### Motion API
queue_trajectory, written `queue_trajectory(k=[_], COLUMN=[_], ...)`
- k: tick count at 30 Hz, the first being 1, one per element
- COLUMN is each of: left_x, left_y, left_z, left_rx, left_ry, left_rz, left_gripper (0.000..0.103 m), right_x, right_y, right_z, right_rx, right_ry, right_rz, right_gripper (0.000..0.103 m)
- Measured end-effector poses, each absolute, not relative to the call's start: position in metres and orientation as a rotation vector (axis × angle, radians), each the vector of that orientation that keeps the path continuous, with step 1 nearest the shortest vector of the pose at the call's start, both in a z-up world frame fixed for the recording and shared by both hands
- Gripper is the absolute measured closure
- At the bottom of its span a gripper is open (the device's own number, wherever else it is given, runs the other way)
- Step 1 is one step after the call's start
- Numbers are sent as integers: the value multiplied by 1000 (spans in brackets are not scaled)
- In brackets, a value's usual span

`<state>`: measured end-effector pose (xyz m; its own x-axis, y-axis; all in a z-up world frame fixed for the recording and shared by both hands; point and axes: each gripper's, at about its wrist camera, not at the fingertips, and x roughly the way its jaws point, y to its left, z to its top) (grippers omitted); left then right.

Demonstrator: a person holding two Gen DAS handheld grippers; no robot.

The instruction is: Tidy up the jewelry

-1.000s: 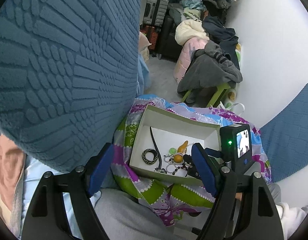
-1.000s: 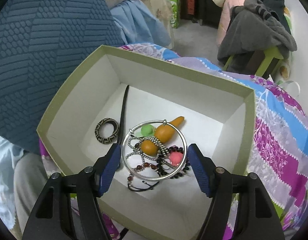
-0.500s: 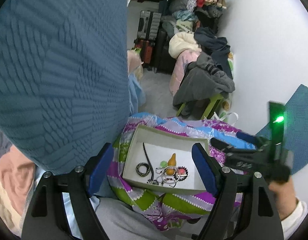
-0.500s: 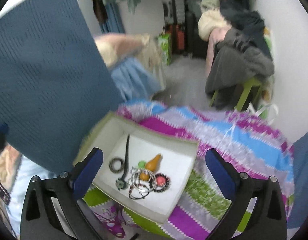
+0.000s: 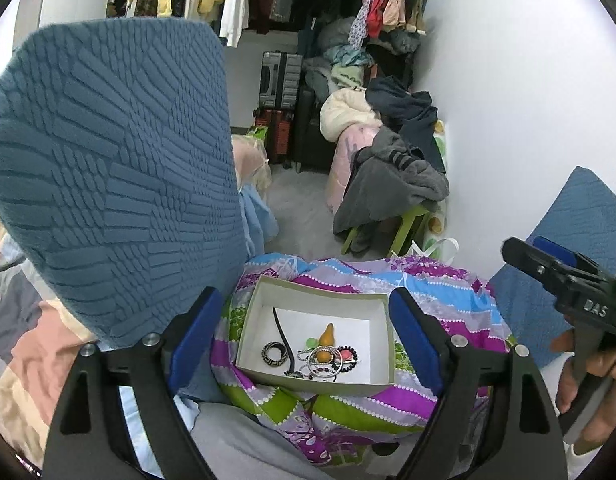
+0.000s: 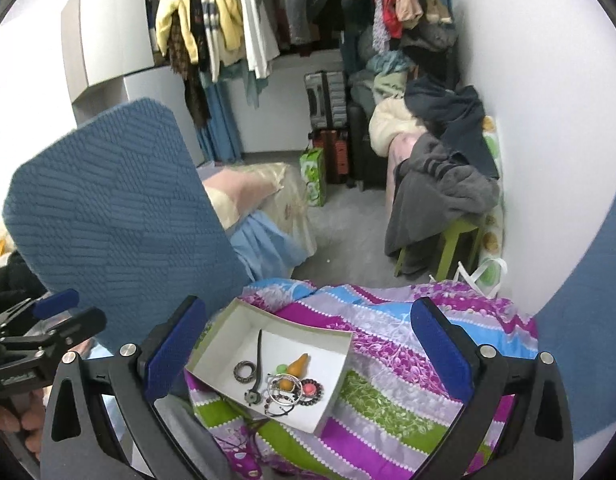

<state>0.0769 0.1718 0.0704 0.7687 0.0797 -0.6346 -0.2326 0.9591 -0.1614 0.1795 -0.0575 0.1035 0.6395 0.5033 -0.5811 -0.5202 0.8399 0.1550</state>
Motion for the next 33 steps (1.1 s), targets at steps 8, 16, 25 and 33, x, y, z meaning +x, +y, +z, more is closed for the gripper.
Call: queue_trajectory(k=[8, 16, 25, 33], left_x=[60, 45, 41, 46], left_y=[156, 146, 140, 138], left_z=[80, 74, 52, 25], left_rx=[-222, -213, -216, -202], left_ry=[643, 626, 653, 691], left_rz=[164, 155, 138, 138], left_gripper=[6, 1, 1, 1], right_x=[145, 121, 99, 94], right_y=[-78, -90, -99, -97], right_z=[103, 87, 64, 35], right_rx=[-26, -2, 2, 6], right_ry=[627, 629, 612, 633], right_rz=[549, 518, 458, 445], right_gripper=[0, 0, 0, 0])
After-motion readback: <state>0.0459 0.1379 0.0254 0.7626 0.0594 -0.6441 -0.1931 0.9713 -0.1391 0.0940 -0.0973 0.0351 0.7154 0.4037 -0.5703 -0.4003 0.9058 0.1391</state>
